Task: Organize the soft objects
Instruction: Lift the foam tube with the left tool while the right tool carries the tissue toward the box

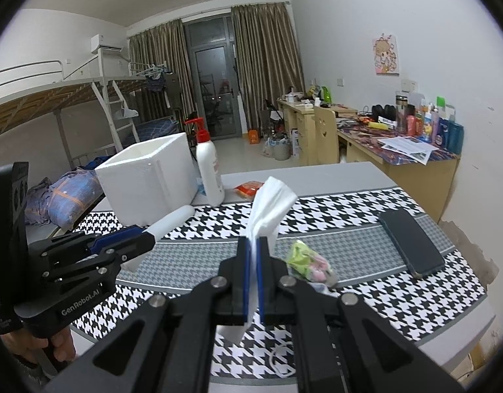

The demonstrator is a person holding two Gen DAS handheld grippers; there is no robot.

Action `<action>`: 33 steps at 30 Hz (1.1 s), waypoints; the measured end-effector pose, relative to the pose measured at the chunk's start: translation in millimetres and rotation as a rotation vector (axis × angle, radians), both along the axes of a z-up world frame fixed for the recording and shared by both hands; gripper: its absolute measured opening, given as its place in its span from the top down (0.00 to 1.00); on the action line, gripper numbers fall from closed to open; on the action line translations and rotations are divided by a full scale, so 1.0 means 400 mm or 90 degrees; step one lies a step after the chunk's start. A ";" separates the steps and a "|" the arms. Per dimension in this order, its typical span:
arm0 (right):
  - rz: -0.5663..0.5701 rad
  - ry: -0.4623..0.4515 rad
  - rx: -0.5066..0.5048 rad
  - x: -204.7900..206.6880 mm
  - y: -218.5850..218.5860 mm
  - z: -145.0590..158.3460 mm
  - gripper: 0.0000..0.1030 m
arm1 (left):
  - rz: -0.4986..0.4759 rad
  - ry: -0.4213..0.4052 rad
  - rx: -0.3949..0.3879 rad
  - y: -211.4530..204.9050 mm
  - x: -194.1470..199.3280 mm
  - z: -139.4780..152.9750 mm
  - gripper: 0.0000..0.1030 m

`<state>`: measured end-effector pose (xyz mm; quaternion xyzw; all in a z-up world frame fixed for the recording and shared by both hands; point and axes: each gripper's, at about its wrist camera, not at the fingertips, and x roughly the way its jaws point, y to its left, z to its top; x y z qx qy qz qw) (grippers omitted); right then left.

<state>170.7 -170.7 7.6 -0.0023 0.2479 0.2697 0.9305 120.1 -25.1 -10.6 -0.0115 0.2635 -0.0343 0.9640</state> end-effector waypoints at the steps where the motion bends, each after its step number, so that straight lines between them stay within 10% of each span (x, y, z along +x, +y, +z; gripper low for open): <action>1: 0.003 -0.001 0.000 -0.001 0.007 0.001 0.94 | 0.004 -0.003 0.000 0.007 -0.003 0.003 0.81; 33: 0.084 -0.033 0.004 -0.008 0.185 0.045 0.94 | 0.068 -0.043 0.015 0.175 -0.038 0.055 0.81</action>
